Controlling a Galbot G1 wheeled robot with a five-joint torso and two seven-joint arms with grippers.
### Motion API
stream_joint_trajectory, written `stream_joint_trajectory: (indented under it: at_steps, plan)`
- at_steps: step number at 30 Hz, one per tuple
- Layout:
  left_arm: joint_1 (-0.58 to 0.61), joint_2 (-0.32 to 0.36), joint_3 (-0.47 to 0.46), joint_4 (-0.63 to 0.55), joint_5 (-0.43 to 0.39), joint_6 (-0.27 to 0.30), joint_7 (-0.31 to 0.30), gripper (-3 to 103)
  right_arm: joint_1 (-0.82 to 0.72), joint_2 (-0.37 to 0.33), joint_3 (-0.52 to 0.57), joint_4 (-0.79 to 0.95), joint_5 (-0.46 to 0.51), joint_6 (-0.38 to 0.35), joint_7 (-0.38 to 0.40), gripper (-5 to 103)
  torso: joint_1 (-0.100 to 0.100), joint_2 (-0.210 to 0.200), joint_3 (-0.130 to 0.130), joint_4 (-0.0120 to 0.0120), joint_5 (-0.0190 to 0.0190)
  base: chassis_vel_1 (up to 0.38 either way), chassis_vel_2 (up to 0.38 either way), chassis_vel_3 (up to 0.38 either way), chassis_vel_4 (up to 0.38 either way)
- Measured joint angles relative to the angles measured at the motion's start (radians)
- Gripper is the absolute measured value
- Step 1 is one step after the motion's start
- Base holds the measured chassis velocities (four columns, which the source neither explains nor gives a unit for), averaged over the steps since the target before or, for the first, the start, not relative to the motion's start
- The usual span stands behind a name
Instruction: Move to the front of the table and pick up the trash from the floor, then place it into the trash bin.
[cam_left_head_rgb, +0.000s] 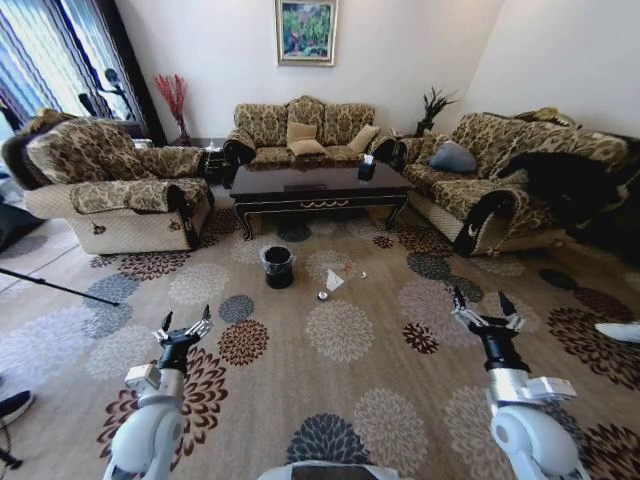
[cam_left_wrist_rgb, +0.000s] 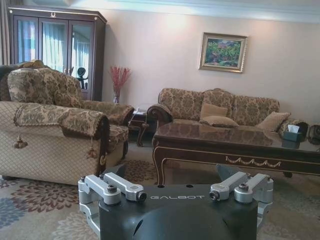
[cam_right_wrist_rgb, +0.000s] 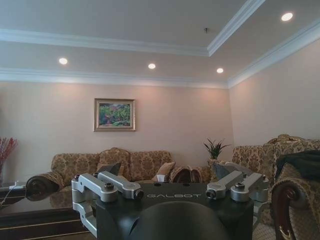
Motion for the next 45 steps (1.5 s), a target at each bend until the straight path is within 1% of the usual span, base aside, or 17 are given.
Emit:
stream_joint_trajectory:
  at_steps: [17,26,29,31,34,40,45]
  plan:
    - [0.014,-0.014,-0.003,-0.019,0.008,-0.007,0.004,100,0.003,-0.01,0.008,-0.004,-0.002,0.032,-0.046,100,-0.026,-0.062,-0.035,0.0,0.0,0.0,0.0,0.0,0.0]
    - [0.019,-0.015,-0.001,-0.019,0.01,-0.011,0.004,100,0.002,-0.008,0.008,-0.005,-0.002,0.032,-0.046,100,-0.039,-0.092,-0.052,0.0,0.0,0.0,0.0,0.0,0.0]
    - [0.02,-0.012,-0.001,-0.019,0.013,-0.013,0.004,100,0.001,-0.006,0.007,-0.005,-0.002,0.033,-0.046,100,-0.047,-0.109,-0.062,0.0,0.0,0.0,0.0,0.0,0.0]
    - [0.02,-0.012,-0.001,-0.019,0.013,-0.013,0.004,100,0.001,-0.006,0.007,-0.005,-0.002,0.033,-0.045,100,-0.048,-0.111,-0.063,0.0,-0.0001,0.0,0.0,0.0,0.0]
    - [0.02,-0.01,0.0,-0.018,0.016,-0.018,0.004,100,-0.001,-0.008,0.008,-0.005,-0.002,0.033,-0.045,100,-0.056,-0.128,-0.072,0.0001,0.0,0.0,0.0,0.0,0.0]
    - [0.02,-0.008,0.0,-0.014,0.021,-0.02,0.007,100,0.0,-0.008,0.008,-0.005,-0.002,0.033,-0.044,100,-0.061,-0.141,-0.08,-0.0001,0.0,0.0,0.0,0.0,0.0]
    - [0.018,-0.007,-0.001,-0.007,0.023,-0.023,0.01,100,0.005,-0.009,0.006,-0.009,-0.002,0.033,-0.043,100,-0.07,-0.162,-0.092,0.0,-0.0001,0.0,0.0,0.0,0.0]
